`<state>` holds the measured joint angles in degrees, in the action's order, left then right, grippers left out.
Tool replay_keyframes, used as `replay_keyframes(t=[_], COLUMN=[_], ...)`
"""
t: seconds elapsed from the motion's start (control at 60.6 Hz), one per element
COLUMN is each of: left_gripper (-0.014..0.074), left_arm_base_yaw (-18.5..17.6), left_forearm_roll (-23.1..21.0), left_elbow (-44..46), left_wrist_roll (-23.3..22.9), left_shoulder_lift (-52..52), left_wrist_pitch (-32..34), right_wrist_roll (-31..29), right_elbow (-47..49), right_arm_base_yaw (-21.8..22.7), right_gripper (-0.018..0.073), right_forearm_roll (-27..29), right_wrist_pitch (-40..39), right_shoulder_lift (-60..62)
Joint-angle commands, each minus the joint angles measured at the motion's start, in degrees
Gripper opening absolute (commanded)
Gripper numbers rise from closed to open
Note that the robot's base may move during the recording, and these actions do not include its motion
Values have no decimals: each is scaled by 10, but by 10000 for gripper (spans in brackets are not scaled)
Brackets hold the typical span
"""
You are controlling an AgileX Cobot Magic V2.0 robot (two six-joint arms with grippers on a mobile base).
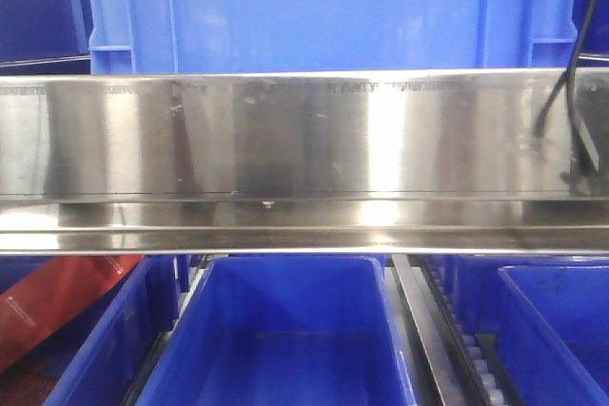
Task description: Place cylindrical capacitor in blue bin on shelf
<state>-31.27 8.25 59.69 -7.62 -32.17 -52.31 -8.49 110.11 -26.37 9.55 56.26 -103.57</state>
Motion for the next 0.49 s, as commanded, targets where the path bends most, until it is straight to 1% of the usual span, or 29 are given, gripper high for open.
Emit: replay_keyframes(t=[0.0, 0.016, 0.049, 0.115, 0.379, 0.412, 0.478], left_gripper=[-111, -111, -111, -111, -111, -111, -111], left_arm_base_yaw=[3, 3, 3, 3, 3, 3, 3], left_forearm_roll=[-6, -6, -7, -8, -8, -8, -8], left_elbow=[-2, -2, -2, -2, -2, -2, -2], left_wrist_roll=[-6, -6, -6, -6, -6, -6, -6], left_shoulder_lift=[3, 3, 3, 3, 3, 3, 3], left_wrist_pitch=[10, 10, 10, 10, 10, 10, 10], right_wrist_roll=[4, 4, 4, 8, 12, 12, 12], right_elbow=[7, 7, 7, 8, 19, 19, 19], right_arm_base_yaw=[-1, -1, -1, -1, 0, 0, 0], right_gripper=[450, 484, 523, 576, 549, 532, 446], right_forearm_roll=[-3, -3, -3, -3, -3, -3, -3], right_wrist_pitch=[-3, -2, -2, -5, -4, -5, -10], right_shoulder_lift=[-8, -10, -11, -11, 18, 25, 45])
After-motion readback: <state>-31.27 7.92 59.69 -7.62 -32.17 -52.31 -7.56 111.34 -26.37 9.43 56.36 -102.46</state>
